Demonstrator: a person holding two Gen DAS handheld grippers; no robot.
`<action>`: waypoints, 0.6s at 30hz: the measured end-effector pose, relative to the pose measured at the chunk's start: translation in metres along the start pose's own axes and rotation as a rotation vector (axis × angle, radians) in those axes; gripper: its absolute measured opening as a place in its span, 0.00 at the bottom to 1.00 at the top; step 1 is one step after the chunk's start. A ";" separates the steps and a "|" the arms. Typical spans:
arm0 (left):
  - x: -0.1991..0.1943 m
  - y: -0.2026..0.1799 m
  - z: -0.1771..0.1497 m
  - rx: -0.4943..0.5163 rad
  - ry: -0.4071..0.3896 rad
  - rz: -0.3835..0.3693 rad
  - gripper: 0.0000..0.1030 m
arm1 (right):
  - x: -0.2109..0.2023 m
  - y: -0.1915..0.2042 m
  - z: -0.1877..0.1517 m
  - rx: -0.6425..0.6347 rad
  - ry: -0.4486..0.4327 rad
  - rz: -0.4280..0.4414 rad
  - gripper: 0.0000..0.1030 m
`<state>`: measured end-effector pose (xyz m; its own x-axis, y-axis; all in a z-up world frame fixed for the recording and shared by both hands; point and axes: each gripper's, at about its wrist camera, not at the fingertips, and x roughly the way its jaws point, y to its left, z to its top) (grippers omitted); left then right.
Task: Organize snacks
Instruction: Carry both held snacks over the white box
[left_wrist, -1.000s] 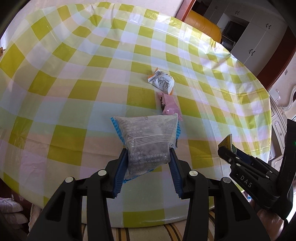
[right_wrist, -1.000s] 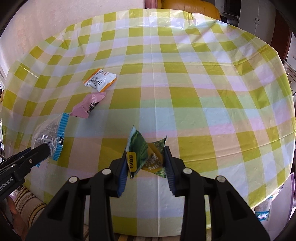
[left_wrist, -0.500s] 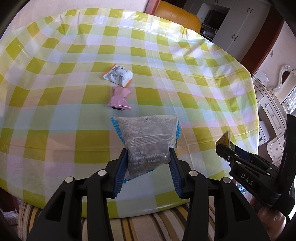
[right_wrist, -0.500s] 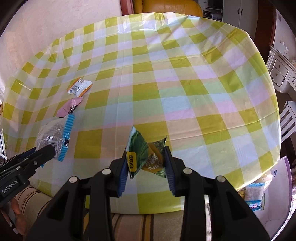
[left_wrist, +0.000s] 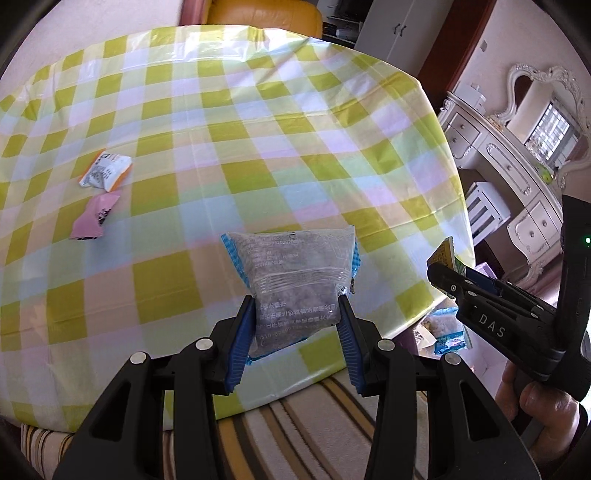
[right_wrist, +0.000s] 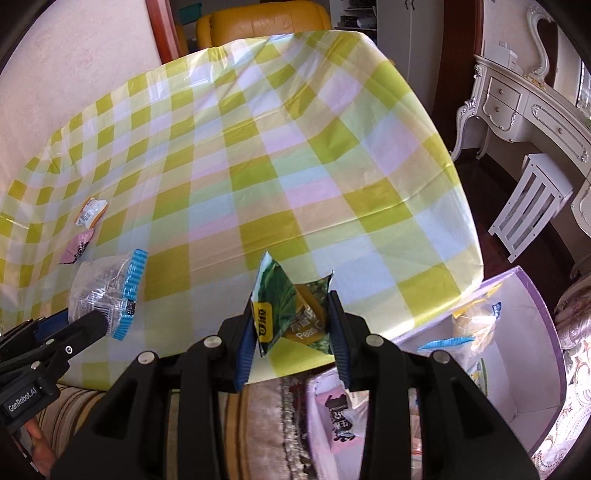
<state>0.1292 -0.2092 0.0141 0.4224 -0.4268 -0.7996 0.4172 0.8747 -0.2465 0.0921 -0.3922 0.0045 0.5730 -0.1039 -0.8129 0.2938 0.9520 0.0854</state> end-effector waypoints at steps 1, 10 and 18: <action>0.003 -0.009 0.000 0.019 0.006 -0.008 0.41 | 0.001 -0.011 -0.002 0.015 0.004 -0.014 0.35; 0.026 -0.079 -0.002 0.171 0.060 -0.088 0.41 | 0.004 -0.089 -0.021 0.126 0.030 -0.118 0.35; 0.044 -0.133 -0.011 0.277 0.125 -0.180 0.41 | 0.003 -0.130 -0.030 0.180 0.034 -0.208 0.35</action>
<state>0.0833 -0.3414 0.0053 0.2276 -0.5218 -0.8222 0.6858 0.6853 -0.2451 0.0332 -0.5080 -0.0265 0.4609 -0.2795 -0.8423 0.5359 0.8442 0.0131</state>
